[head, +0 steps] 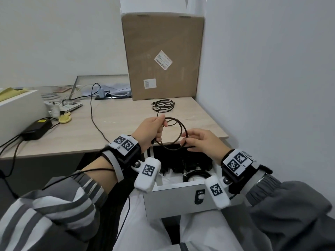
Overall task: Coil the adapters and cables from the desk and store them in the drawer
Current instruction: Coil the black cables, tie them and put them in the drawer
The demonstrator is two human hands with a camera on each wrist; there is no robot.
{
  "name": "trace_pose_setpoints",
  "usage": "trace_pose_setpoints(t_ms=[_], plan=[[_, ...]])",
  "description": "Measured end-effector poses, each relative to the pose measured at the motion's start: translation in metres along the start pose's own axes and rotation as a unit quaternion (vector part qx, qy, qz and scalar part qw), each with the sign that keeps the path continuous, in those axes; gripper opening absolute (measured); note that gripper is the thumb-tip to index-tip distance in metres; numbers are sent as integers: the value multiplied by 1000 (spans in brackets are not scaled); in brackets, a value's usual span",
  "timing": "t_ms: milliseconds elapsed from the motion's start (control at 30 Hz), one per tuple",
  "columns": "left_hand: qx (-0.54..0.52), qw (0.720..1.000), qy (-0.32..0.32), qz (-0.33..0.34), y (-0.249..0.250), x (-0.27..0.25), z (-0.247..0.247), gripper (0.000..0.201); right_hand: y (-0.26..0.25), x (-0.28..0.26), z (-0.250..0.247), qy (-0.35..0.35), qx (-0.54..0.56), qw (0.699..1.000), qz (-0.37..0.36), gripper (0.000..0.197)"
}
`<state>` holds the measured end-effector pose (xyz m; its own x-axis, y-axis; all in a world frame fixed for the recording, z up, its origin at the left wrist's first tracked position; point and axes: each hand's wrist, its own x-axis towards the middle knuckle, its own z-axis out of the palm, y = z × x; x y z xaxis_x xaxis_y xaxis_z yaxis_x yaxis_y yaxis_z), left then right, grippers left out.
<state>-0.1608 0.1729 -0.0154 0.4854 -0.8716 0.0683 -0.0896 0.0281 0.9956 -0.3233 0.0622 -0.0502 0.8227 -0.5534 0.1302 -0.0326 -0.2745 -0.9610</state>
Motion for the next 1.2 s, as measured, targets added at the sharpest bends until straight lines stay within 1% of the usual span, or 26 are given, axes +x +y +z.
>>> trace_pose_setpoints(t_ms=[67, 167, 233, 367, 433, 500, 533, 567, 633, 700, 767, 833, 867, 900, 933, 967, 1000, 1033, 1067, 1100, 1133, 1200], plan=[[-21, 999, 38, -2, -2, 3, 4, 37, 3, 2, 6, 40, 58, 997, 15, 16], [-38, 998, 53, 0, -3, 5, 12, 36, 0, 6, 19, 84, 109, 990, 37, 17], [-33, 997, 62, 11, -3, 6, 16, 36, -5, 6, 27, 87, 138, 986, 43, 21], [-24, 994, 107, 27, -5, 9, 24, 33, -17, 2, 42, 102, 173, 979, 39, 25], [-23, 991, 129, 35, -3, 9, 27, 33, -21, 1, 46, 114, 179, 976, 38, 32], [-1, 988, 150, 41, -4, 11, 26, 33, -22, -1, 46, 124, 192, 972, 47, 46], [14, 987, 157, 42, -4, 12, 26, 33, -23, -2, 45, 130, 183, 973, 47, 47], [23, 986, 157, 45, -4, 12, 26, 34, -24, -2, 45, 135, 153, 978, 38, 43], [33, 989, 138, 48, -4, 11, 28, 35, -23, -2, 42, 148, 62, 987, 13, 26], [67, 988, 132, 47, -5, 10, 27, 37, -20, -1, 39, 165, 14, 986, 4, 19], [123, 980, 150, 45, -8, 10, 24, 39, -17, 0, 38, 167, 32, 985, 1, 19], [187, 963, 190, 36, -16, 12, 18, 39, -14, 0, 37, 163, 67, 984, 1, 20], [200, 957, 208, 15, -20, 11, 16, 39, -11, 0, 36, 162, 81, 983, -1, 20], [197, 958, 209, -22, -23, 11, 14, 45, -9, -1, 36, 161, 93, 983, -2, 20], [165, 965, 192, -63, -25, 10, 13, 60, -6, -2, 36, 160, 102, 982, -2, 20], [106, 975, 161, -109, -27, 10, 11, 76, -4, -2, 36, 160, 113, 981, 0, 20], [34, 980, 127, -149, -26, 9, 11, 86, -2, -3, 36, 160, 122, 980, 5, 20], [-37, 978, 95, -180, -27, 10, 10, 86, 1, -3, 36, 157, 130, 979, 10, 20], [-99, 973, 69, -195, -25, 9, 11, 80, 3, -4, 36, 153, 134, 979, 15, 20], [-147, 967, 57, -198, -24, 9, 11, 72, 6, -5, 36, 146, 136, 980, 21, 20], [-171, 965, 55, -189, -22, 8, 12, 64, 8, -5, 36, 139, 135, 981, 28, 20], [-154, 974, 45, -161, -20, 9, 15, 51, 10, -5, 34, 126, 125, 983, 46, 21]])
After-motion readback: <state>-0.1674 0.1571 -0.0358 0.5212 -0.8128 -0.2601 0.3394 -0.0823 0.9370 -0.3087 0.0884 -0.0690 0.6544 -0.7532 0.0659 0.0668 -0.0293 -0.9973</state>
